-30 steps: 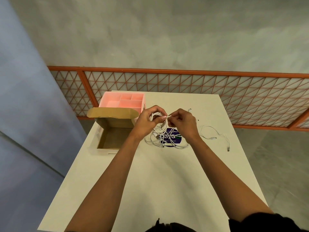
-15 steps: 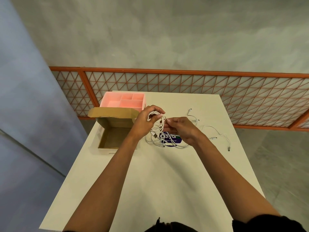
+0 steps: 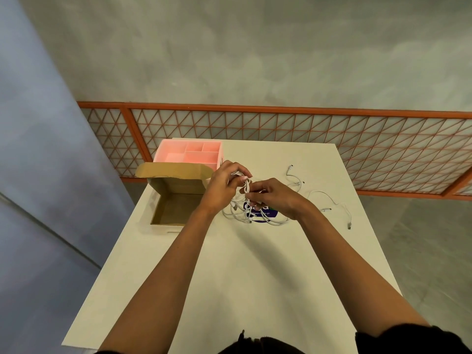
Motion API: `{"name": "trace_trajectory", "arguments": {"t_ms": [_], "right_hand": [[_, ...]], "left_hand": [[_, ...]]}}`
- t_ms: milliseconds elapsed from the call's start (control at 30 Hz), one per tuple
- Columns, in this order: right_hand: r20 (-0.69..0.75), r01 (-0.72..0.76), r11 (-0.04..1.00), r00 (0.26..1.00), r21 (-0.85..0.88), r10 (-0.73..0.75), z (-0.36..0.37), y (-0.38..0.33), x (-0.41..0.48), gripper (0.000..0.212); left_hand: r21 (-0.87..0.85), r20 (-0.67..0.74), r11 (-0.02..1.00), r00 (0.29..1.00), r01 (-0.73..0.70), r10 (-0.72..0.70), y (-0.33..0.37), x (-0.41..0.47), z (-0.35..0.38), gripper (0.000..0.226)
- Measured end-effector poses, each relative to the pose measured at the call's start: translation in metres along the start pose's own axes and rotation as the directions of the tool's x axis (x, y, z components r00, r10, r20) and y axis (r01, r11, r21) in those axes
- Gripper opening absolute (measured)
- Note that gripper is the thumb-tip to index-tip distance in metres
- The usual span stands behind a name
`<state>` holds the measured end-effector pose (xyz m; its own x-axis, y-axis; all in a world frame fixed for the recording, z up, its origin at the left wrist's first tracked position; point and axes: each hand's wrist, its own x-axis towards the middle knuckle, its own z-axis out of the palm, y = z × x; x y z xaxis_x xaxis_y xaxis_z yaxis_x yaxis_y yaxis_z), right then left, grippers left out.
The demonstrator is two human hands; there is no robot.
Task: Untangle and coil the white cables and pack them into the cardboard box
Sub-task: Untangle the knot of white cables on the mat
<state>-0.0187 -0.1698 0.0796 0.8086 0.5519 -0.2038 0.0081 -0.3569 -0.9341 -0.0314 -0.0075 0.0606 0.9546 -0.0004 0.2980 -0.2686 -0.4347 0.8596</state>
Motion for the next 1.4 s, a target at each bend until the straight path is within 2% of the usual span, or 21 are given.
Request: {"name": "trace_trajectory", "arguments": {"t_ms": [133,233,333,400,500,633,733,900,1000,1067,1233,1400], "right_hand": [[0.055,0.080,0.992,0.996,-0.098,-0.075,-0.006,0.004,-0.001,0.020],[0.054,0.127,0.989,0.990,0.078,-0.132,-0.007,0.006,-0.002,0.025],[0.047,0.164,0.951,0.982,0.263,-0.183,-0.002,0.012,-0.003,0.028],[0.062,0.181,0.945,0.977,0.274,-0.205,0.002,0.017,-0.004,0.028],[0.019,0.175,0.956,0.983,0.234,-0.185,0.002,0.022,-0.005,0.023],[-0.095,0.142,0.968,0.988,0.205,-0.125,0.007,0.026,-0.002,0.023],[-0.128,0.093,0.962,0.990,0.256,-0.062,0.012,0.025,-0.001,0.019],[-0.093,0.055,0.958,0.995,0.281,-0.029,0.012,0.022,-0.004,0.018],[-0.172,0.034,0.973,0.985,0.229,0.006,0.015,0.023,-0.001,0.023],[-0.222,0.007,0.980,0.974,0.199,0.038,0.018,0.024,0.002,0.019],[-0.421,-0.042,0.967,0.895,0.251,0.148,0.021,0.025,0.009,0.009],[-0.414,-0.071,0.943,0.886,0.324,0.209,0.019,0.026,0.010,0.007]], "left_hand": [[-0.023,-0.002,1.000,1.000,-0.006,0.006,-0.002,0.000,-0.002,0.012],[-0.271,0.001,0.962,0.999,0.034,-0.035,0.001,-0.003,-0.007,0.011],[-0.583,0.077,0.798,0.988,0.154,-0.135,0.009,-0.004,-0.009,0.013],[-0.681,0.138,0.699,0.976,0.217,-0.168,0.012,-0.005,-0.009,0.016],[-0.674,0.162,0.704,0.975,0.222,-0.153,0.011,-0.005,-0.011,0.016],[-0.564,0.111,0.808,0.985,0.170,-0.129,0.011,-0.007,-0.008,0.015],[-0.506,0.094,0.853,0.991,0.126,-0.091,0.011,-0.008,-0.003,0.015],[-0.549,0.066,0.827,0.993,0.122,-0.103,0.008,-0.011,-0.002,0.020],[-0.593,0.064,0.795,0.992,0.126,-0.110,0.005,-0.013,0.002,0.024],[-0.596,0.046,0.793,0.991,0.128,-0.125,0.002,-0.014,0.005,0.025],[-0.578,0.022,0.788,0.969,0.214,-0.247,-0.011,-0.018,0.009,0.024],[-0.503,0.002,0.829,0.959,0.245,-0.283,-0.023,-0.026,0.012,0.015]]}}
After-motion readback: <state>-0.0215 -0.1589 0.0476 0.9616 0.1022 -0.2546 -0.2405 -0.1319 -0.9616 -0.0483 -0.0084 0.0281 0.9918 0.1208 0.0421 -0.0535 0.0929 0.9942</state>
